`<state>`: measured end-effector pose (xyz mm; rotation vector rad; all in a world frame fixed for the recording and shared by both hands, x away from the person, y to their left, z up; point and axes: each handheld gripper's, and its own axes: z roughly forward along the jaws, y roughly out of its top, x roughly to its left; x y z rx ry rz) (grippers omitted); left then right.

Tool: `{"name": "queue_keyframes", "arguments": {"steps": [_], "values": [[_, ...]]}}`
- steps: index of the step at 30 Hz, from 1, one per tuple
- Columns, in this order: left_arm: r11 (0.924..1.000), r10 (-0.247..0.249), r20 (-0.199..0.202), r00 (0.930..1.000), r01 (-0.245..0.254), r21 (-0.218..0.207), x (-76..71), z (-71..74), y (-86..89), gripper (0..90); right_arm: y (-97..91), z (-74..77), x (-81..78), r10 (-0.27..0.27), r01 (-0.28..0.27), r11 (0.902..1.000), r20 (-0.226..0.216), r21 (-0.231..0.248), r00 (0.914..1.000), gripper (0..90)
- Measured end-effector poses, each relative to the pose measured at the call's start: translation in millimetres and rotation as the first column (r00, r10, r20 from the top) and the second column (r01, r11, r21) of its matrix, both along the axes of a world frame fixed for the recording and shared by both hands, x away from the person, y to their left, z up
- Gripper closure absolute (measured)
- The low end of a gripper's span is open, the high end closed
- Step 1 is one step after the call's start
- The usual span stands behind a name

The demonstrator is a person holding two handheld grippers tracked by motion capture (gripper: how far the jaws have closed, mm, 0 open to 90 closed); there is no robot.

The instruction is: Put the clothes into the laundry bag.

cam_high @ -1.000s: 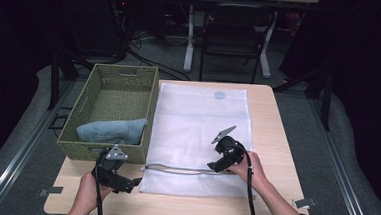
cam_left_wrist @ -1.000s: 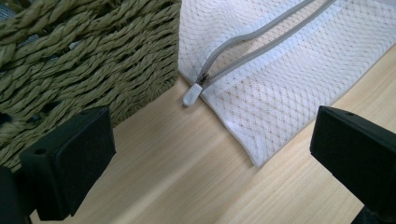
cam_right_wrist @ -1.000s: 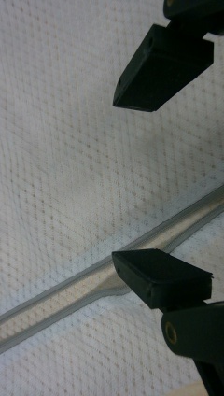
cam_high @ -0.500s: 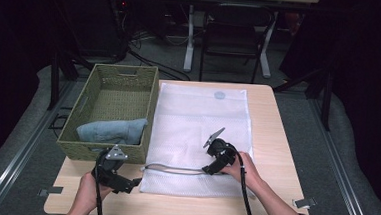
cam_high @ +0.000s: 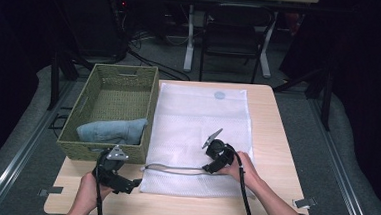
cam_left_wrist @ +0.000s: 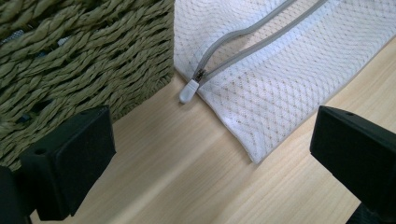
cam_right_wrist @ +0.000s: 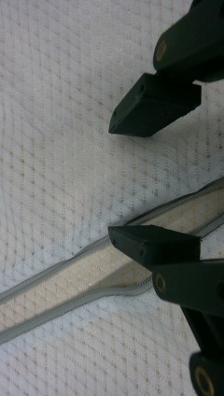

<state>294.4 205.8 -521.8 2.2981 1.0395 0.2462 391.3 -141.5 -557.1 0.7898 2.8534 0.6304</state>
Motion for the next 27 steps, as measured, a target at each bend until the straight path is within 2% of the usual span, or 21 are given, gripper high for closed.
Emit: {"name": "queue_keyframes", "arguments": {"steps": [4, 5, 7, 8, 10, 14, 16, 17, 23, 27], "values": [[1.0, -0.001, 0.002, 1.0, 0.001, 0.001, -0.3, 0.3, 0.0, 0.2, -1.0, 0.1, 0.1, -0.005, 0.005, 0.9999, 0.0, 0.009, 1.0, 49.0], [1.0, -0.002, 0.001, 1.0, 0.002, 0.002, -0.3, 0.2, 0.2, 0.2, -3.2, 0.8, 1.0, -0.028, 0.028, 0.9995, 0.001, 0.015, 0.9996, 57.1], [1.0, -0.004, 0.001, 1.0, 0.004, 0.002, -0.3, 0.2, 0.4, 0.2, -4.3, 0.7, 1.9, -0.026, 0.026, 0.9995, 0.004, 0.02, 0.9997, 58.4], [1.0, -0.005, -0.001, 1.0, 0.005, 0.002, -0.2, 0.2, 0.6, 0.2, -5.9, 1.1, 2.3, -0.051, 0.051, 0.9985, 0.005, 0.021, 0.9987, 64.9], [1.0, -0.006, 0.001, 1.0, 0.006, 0.001, -0.2, 0.2, 0.6, 0.2, -6.1, 1.3, 2.6, -0.052, 0.052, 0.9985, 0.007, 0.019, 0.9986, 66.0], [0.9999, -0.01, -0.003, 0.9999, 0.01, 0.001, -0.7, 0.3, 0.4, 0.2, -7.2, 2.4, 2.2, -0.054, 0.054, 0.9985, 0.02, 0.01, 0.9983, 79.1], [1.0, -0.004, 0.001, 1.0, 0.004, 0.004, -1.3, 0.2, 0.0, 0.2, -7.7, 3.1, 1.8, -0.057, 0.057, 0.9983, 0.026, 0.01, 0.998, 81.2], [1.0, -0.002, 0.004, 1.0, 0.002, 0.007, -1.8, 0.8, 0.1, 0.2, -8.4, 4.4, 1.9, -0.06, 0.059, 0.9981, 0.039, 0.015, 0.9974, 86.8], [1.0, 0.001, 0.011, 0.9999, -0.001, 0.002, -2.2, 0.7, 0.8, 0.2, -9.4, 6.7, 0.7, -0.07, 0.069, 0.9974, 0.044, 0.021, 0.9966, 88.2], [0.9998, -0.021, 0.016, 0.9997, 0.021, -0.003, -1.5, 1.3, 1.7, 0.3, -12.2, 13.8, 0.7, -0.072, 0.069, 0.9964, 0.061, 0.05, 0.9956, 88.0]]}}
